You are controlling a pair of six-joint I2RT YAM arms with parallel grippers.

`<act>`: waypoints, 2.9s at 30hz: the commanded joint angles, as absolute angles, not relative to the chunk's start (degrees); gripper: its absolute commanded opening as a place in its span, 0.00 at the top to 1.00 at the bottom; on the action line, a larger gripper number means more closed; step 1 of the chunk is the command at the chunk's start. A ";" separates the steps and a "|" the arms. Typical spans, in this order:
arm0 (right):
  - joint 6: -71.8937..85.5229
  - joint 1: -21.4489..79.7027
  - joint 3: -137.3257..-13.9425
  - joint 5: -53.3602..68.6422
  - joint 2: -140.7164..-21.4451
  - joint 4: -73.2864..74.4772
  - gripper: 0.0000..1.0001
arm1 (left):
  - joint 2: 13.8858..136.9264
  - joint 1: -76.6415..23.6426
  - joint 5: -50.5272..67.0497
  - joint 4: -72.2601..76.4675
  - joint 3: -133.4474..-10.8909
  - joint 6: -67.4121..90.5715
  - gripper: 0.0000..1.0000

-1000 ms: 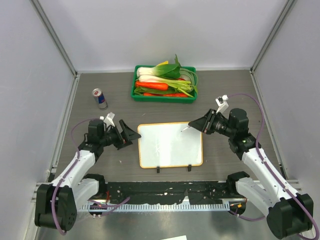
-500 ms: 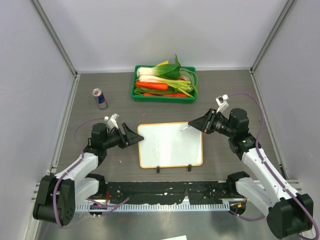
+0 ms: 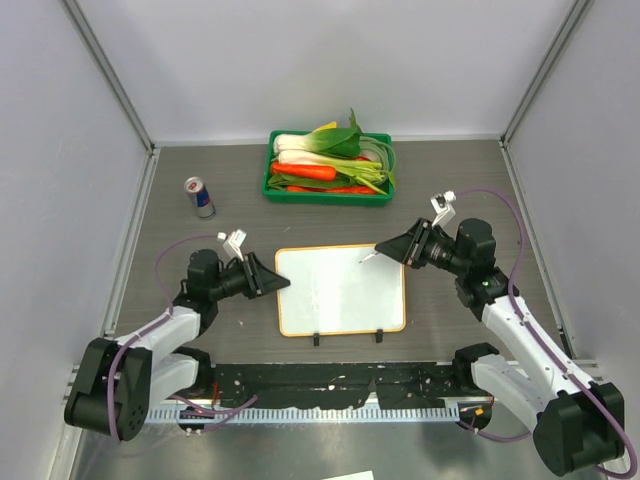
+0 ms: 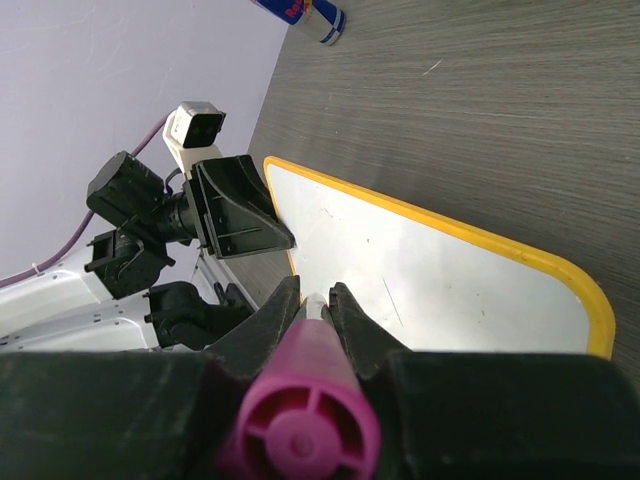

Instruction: Write a sentence on the whiteboard

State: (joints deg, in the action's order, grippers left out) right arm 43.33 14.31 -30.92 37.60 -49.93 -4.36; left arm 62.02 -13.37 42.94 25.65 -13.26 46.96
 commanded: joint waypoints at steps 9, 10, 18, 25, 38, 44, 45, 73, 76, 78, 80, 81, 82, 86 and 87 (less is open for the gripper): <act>44.21 17.40 -31.02 35.60 -50.80 -9.32 0.99 | 58.45 -14.24 44.74 26.02 -9.67 41.57 0.90; 44.21 18.01 -31.29 34.99 -51.06 -9.32 0.99 | 58.27 -14.24 44.91 25.75 -9.84 41.49 0.92; 42.28 26.27 -33.66 27.44 -53.26 -7.65 0.99 | 57.83 -15.55 44.12 26.10 -9.67 41.22 1.00; 40.87 34.18 -35.59 19.17 -55.19 -7.65 0.98 | 59.85 -16.61 43.42 28.21 -10.19 40.78 1.00; 33.94 44.73 -40.07 5.37 -58.09 -7.48 0.99 | 59.68 -18.72 41.75 28.13 -10.37 40.08 1.00; 30.85 47.81 -42.18 1.50 -59.67 -7.56 0.99 | 58.45 -19.69 41.74 27.16 -10.28 39.73 1.00; 30.76 48.07 -42.45 1.32 -60.03 -7.56 0.99 | 58.53 -19.86 41.75 27.25 -10.28 39.64 1.00; 23.56 58.71 -46.67 -11.86 -67.59 -12.30 0.99 | 58.10 -20.65 42.45 27.51 -10.02 40.08 1.00; 23.73 58.89 -46.84 -11.95 -67.68 -12.57 0.99 | 58.36 -20.65 42.54 27.69 -10.02 40.17 1.00; 23.64 58.97 -46.76 -12.04 -67.67 -13.09 0.99 | 58.45 -20.65 42.63 27.77 -10.11 40.17 1.00; 23.47 59.15 -46.41 -12.04 -67.94 -13.97 0.99 | 58.71 -20.74 42.71 27.86 -10.11 40.17 1.00; 23.47 59.15 -46.49 -12.13 -68.03 -14.06 0.99 | 58.71 -20.74 42.80 27.95 -10.11 40.17 1.00; 23.90 59.32 -46.76 -12.48 -68.55 -14.06 0.99 | 58.62 -20.66 42.80 27.95 -10.02 40.17 1.00; 23.99 60.55 -47.72 -13.00 -70.05 -15.20 0.99 | 58.45 -20.74 42.80 28.12 -9.93 40.17 1.00; 23.82 60.99 -47.81 -13.36 -70.40 -15.55 0.99 | 58.36 -20.66 42.80 28.12 -9.93 40.17 1.00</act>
State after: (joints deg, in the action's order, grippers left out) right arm 24.25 59.51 -45.45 -11.20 -69.23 -10.90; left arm 58.24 -20.03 42.17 28.49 -10.35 41.74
